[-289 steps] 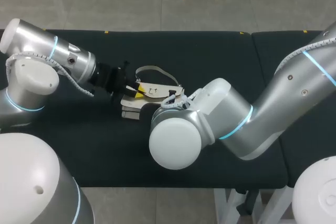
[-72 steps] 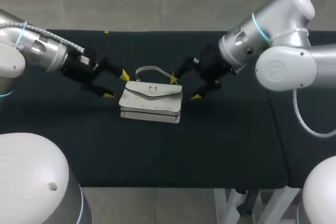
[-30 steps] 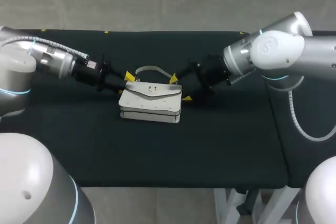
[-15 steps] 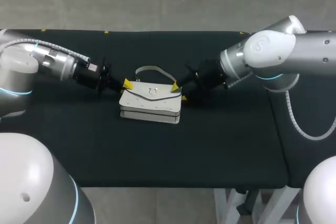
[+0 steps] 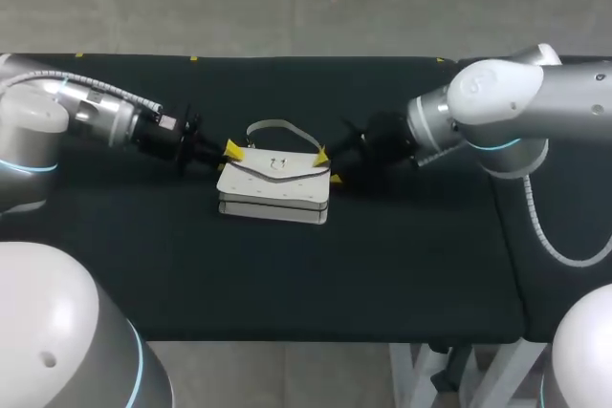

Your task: Pick up the bag, open it, inspect its contents, close it, and place it on the opposite side

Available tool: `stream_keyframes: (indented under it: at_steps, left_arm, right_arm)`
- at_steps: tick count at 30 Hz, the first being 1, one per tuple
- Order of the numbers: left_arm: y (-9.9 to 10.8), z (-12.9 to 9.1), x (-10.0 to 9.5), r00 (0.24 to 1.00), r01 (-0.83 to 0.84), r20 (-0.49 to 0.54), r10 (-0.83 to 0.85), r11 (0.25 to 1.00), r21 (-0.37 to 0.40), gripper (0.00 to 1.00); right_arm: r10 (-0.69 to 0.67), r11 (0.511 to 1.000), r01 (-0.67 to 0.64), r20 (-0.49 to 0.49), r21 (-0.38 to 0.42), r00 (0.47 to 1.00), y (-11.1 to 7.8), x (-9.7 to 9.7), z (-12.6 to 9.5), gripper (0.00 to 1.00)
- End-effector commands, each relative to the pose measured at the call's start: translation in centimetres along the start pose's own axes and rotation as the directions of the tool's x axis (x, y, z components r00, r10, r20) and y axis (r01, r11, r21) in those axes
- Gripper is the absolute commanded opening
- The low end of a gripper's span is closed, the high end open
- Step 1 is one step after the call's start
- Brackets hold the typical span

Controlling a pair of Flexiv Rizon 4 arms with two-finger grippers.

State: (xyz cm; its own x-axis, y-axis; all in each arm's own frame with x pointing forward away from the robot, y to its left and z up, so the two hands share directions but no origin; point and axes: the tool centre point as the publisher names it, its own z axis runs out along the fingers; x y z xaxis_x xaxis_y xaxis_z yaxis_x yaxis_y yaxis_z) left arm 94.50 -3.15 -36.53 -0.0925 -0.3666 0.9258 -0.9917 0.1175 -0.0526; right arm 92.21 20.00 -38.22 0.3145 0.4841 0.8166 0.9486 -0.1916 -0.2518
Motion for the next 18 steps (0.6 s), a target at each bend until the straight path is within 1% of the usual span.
stream_keyframes:
  at_steps: [1, 3, 5, 6, 15, 18]
  left_arm:
    - [0.4, 0.0, 0.0, 1.000, -0.001, 0.000, 0.001, 1.000, 0.012, 0.00]
    - [0.3, 0.1, -0.3, 1.000, 0.006, -0.002, -0.006, 1.000, 0.011, 0.00]
    - [0.3, 0.2, -0.6, 1.000, 0.015, -0.008, -0.015, 1.000, 0.009, 0.00]
    - [0.3, 0.3, -0.7, 1.000, 0.016, -0.010, -0.016, 1.000, 0.008, 0.00]
    - [0.3, 0.7, -1.3, 0.999, 0.027, -0.032, -0.026, 1.000, 0.002, 0.00]
    - [0.6, 0.4, -1.0, 0.999, 0.022, -0.028, -0.022, 1.000, 0.002, 0.00]
  right_arm:
    - [-0.009, 1.000, 0.008, -0.027, -0.024, 1.000, -0.9, -0.4, -0.4, 0.56]
    - [-0.020, 0.999, 0.018, -0.047, -0.028, 0.999, -1.0, -0.4, -0.4, 0.44]
    - [-0.023, 0.999, 0.022, -0.055, -0.029, 0.998, -1.0, -0.4, -0.3, 0.03]
    - [-0.025, 0.999, 0.024, -0.061, -0.026, 0.998, -1.0, -0.4, -0.2, 0.00]
    - [-0.025, 1.000, 0.024, -0.099, -0.007, 0.995, -0.8, -0.9, 0.8, 0.00]
    - [-0.024, 1.000, 0.024, -0.100, -0.002, 0.995, -0.8, -0.9, 0.7, 0.00]
